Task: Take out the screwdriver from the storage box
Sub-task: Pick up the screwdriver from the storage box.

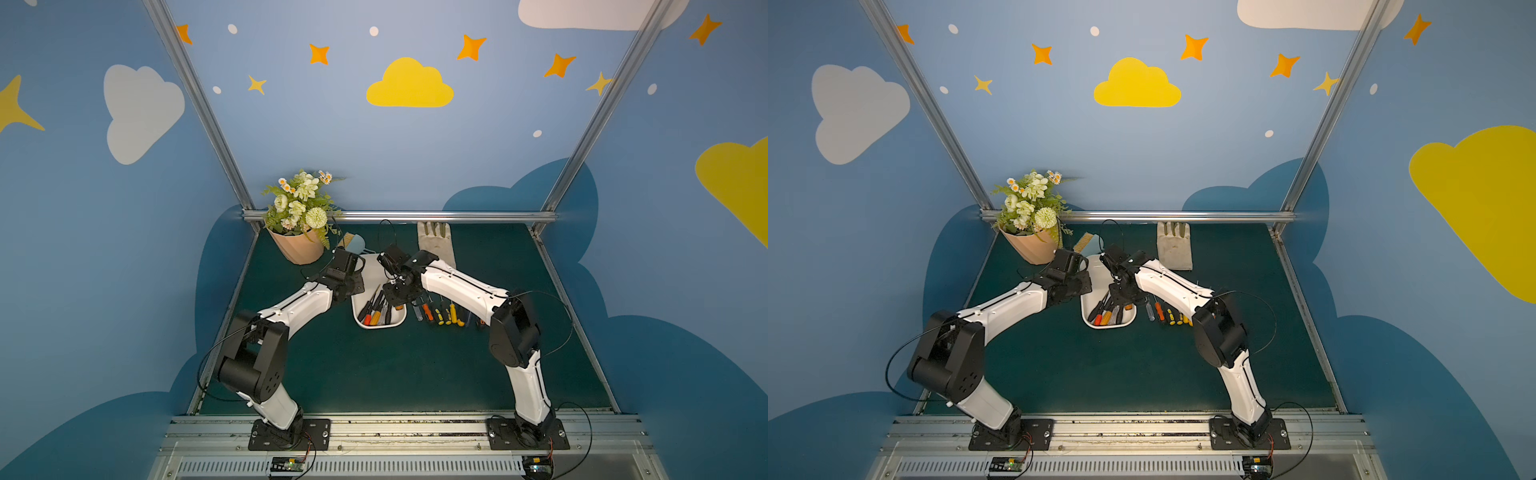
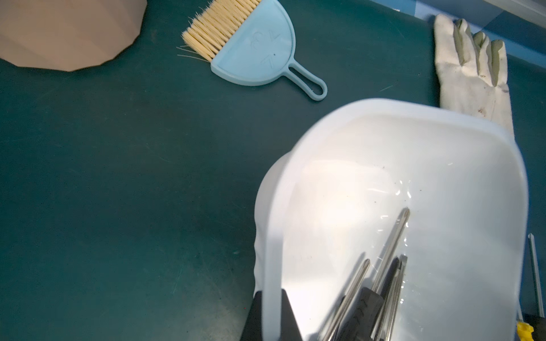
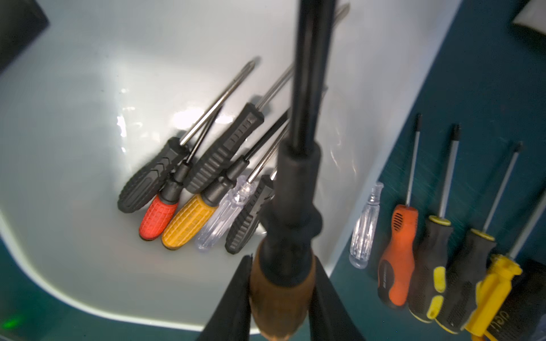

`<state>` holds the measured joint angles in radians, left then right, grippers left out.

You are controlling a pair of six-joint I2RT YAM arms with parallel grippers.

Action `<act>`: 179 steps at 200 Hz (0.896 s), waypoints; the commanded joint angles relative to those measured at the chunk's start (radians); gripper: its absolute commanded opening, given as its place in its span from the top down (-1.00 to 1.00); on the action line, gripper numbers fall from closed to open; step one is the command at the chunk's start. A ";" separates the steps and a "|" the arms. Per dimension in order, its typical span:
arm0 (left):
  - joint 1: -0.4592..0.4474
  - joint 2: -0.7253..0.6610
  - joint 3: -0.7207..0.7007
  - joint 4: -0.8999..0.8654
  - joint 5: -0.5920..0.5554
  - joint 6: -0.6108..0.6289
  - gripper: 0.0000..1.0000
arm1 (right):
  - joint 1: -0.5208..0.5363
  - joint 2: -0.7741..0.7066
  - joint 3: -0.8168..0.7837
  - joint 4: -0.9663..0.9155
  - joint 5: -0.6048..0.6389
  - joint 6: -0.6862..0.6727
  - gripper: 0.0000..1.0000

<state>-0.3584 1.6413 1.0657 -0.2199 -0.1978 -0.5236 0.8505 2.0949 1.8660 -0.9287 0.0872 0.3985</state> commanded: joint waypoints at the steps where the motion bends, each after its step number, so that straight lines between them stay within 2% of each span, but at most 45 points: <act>1: 0.008 -0.029 0.034 0.027 0.010 -0.010 0.95 | -0.005 -0.060 -0.003 0.007 0.029 -0.011 1.00; 51: 0.037 -0.024 0.048 0.006 -0.018 0.011 0.95 | -0.037 -0.077 -0.028 -0.016 0.042 -0.039 1.00; 79: 0.059 -0.031 0.048 0.010 -0.029 0.026 0.95 | -0.056 -0.066 -0.047 -0.025 -0.024 -0.049 1.00; 117: 0.099 -0.035 0.051 0.004 -0.040 0.028 0.95 | -0.068 0.012 0.020 -0.111 -0.076 -0.102 1.00; 146: 0.114 -0.041 0.050 0.004 -0.043 0.030 0.95 | -0.067 0.115 0.129 -0.234 -0.065 -0.131 1.00; 179: 0.131 -0.051 0.051 0.004 -0.042 0.028 0.95 | -0.067 0.156 0.136 -0.249 -0.064 -0.143 1.00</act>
<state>-0.2379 1.6405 1.0809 -0.2390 -0.2440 -0.4938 0.7807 2.2280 1.9785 -1.0943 0.0292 0.2825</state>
